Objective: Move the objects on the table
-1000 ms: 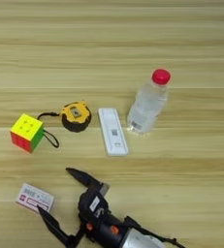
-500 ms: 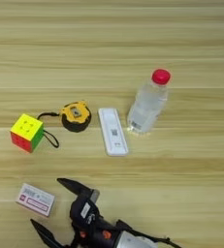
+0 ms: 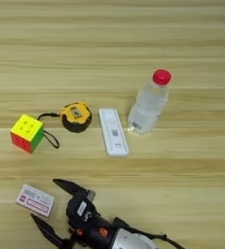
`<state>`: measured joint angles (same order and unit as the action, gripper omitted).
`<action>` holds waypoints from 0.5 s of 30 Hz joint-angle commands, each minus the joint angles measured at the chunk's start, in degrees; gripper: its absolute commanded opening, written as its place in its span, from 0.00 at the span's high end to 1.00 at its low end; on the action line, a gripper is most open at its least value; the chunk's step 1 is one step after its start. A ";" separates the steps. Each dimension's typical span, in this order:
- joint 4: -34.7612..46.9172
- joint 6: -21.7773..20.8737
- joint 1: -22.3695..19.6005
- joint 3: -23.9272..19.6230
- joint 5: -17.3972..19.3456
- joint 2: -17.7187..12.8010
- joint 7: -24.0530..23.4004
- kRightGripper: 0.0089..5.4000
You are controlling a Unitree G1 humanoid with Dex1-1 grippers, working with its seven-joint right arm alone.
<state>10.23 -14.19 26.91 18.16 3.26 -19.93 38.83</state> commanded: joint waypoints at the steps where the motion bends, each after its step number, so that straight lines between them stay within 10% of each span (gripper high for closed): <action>1: 0.47 0.54 -0.67 -0.33 -0.12 -0.27 -1.45 0.25; 15: -0.42 -0.28 -1.50 -0.21 -0.19 0.77 -2.51 0.50</action>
<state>9.17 -14.40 26.14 18.22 3.33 -19.20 37.86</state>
